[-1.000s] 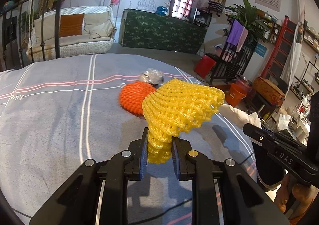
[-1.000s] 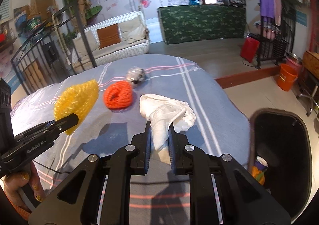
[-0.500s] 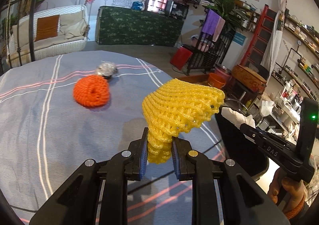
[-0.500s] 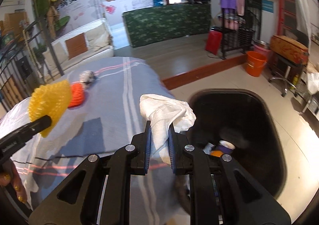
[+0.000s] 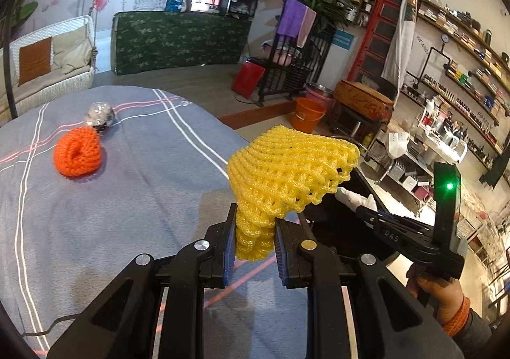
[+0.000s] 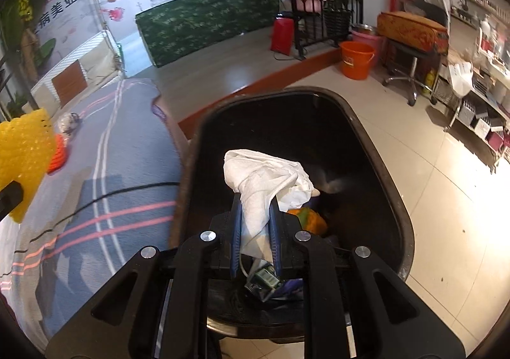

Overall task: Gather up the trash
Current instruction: 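Carry the white tissue into the black bin and open the right tool while left holds net, then carry the yellow net over the black bin and open the left tool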

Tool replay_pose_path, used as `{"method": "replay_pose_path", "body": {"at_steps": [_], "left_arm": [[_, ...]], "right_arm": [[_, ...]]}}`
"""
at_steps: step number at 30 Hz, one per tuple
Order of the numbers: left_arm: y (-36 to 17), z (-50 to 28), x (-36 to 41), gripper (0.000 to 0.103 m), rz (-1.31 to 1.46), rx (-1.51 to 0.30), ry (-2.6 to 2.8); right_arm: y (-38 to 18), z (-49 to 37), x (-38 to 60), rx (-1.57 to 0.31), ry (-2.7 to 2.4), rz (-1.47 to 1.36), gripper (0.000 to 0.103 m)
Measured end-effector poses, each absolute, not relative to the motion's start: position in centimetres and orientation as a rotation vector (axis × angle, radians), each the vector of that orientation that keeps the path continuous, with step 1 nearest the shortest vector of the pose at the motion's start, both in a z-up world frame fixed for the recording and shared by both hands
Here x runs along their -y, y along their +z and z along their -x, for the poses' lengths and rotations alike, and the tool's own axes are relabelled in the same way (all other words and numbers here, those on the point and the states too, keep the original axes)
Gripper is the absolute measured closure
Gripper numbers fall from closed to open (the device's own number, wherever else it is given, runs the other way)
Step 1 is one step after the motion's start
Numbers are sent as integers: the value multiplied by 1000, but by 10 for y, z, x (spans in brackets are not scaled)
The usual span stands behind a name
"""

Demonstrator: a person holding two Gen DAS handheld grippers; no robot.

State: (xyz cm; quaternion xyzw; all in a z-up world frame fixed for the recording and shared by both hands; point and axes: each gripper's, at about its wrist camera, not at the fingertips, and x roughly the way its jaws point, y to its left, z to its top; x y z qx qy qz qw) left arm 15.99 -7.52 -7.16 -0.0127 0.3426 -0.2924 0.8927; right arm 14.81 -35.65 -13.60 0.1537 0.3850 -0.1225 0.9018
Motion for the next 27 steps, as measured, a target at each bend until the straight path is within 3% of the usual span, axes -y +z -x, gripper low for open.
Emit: {"method": "replay_pose_path", "body": {"at_steps": [9, 11, 12, 13, 27], "left_arm": [[-77, -150, 95, 82, 7, -731, -642], [-77, -149, 99, 82, 3, -735, -649], [-78, -148, 100, 82, 2, -738, -654], [-79, -148, 103, 82, 1, -744, -661], [-98, -147, 157, 82, -61, -822, -778]], "right_arm": [[-155, -147, 368, -842, -276, -355, 83], [-157, -147, 370, -850, -280, -366, 61], [-156, -145, 371, -840, -291, -367, 41], [-154, -143, 373, -823, -301, -366, 33], [-128, -123, 391, -730, -384, -343, 29]]}}
